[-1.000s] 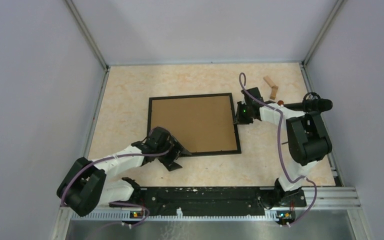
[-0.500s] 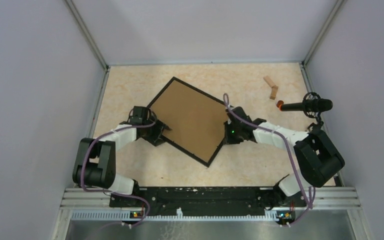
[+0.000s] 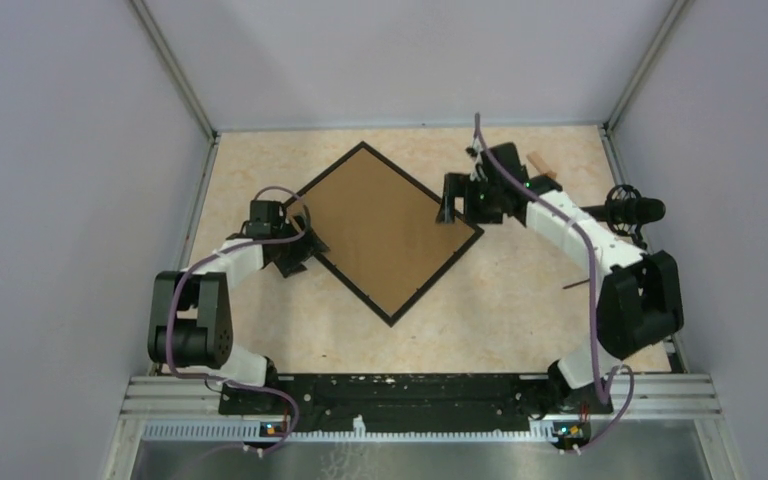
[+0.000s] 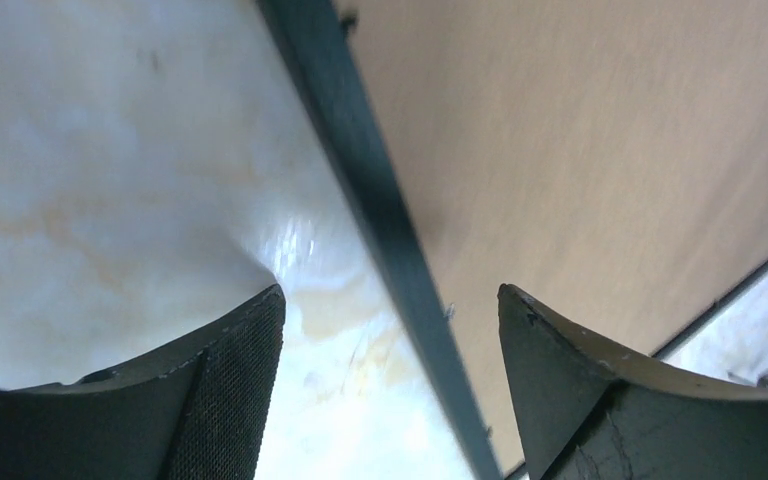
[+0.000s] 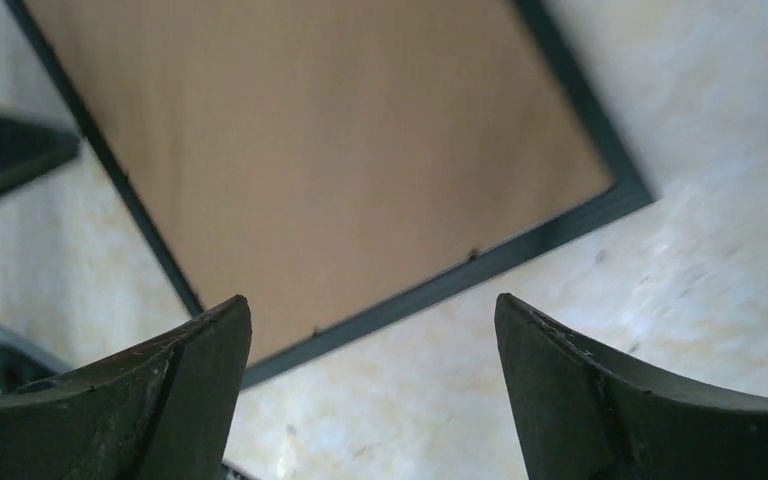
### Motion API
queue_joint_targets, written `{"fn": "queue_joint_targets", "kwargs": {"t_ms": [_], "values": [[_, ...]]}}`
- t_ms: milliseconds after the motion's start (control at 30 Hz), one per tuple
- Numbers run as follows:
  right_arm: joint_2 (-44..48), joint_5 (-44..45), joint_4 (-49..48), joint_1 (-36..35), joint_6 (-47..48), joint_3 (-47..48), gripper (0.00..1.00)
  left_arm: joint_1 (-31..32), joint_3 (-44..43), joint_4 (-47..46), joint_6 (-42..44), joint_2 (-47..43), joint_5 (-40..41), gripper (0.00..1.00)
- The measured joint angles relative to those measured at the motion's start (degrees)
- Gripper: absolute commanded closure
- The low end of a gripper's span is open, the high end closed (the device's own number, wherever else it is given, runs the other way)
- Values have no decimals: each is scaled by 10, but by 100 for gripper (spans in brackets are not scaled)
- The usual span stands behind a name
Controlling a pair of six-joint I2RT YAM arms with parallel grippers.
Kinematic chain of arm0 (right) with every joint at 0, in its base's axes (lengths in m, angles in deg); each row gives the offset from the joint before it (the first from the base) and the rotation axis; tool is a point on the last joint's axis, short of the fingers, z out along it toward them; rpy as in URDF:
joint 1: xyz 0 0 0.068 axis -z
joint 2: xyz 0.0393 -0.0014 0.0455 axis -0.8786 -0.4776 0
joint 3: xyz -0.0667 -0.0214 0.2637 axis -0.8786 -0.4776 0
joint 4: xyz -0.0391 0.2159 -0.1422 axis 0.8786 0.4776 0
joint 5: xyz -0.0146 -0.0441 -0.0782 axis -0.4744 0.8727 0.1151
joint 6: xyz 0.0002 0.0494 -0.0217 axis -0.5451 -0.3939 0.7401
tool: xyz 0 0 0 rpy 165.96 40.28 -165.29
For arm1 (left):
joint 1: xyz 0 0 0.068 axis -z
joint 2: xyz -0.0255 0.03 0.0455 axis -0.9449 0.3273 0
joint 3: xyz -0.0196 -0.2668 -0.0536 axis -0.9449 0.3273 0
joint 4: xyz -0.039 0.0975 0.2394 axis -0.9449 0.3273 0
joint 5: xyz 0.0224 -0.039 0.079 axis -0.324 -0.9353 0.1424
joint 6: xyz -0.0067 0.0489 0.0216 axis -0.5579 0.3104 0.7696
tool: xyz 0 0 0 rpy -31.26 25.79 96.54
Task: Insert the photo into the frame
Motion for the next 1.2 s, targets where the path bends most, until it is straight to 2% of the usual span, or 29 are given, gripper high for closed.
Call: {"fn": "queue_joint_targets", "kwargs": {"t_ms": [233, 333, 433, 533, 667, 833, 933, 1033, 1100, 1200], "values": [[-177, -1, -18, 90, 43, 138, 8, 16, 89, -1, -36, -71, -85, 25], [-250, 0, -20, 102, 56, 155, 9, 35, 94, -13, -51, -64, -109, 26], [-284, -4, -13, 102, 63, 153, 11, 42, 78, -17, -54, -36, -127, 28], [-274, -24, -43, 100, 64, 132, 15, 43, 53, -16, -49, -7, -132, 31], [-221, -29, -104, 94, 70, 42, 19, 45, 15, 9, -32, 26, -130, 32], [-102, -36, -144, 54, 52, -118, 20, 40, -37, 56, 6, 55, -93, 42], [-46, -70, -130, 25, 23, -180, 19, 38, -49, 55, 30, 56, -46, 50], [-21, -74, -94, 14, 10, -191, 22, 41, -49, 56, 42, 56, -24, 55], [-6, -61, -73, 21, 9, -189, 29, 43, -50, 58, 48, 56, -15, 56], [0, -44, -41, 44, 10, -174, 35, 44, -54, 61, 57, 59, -8, 60]]}}
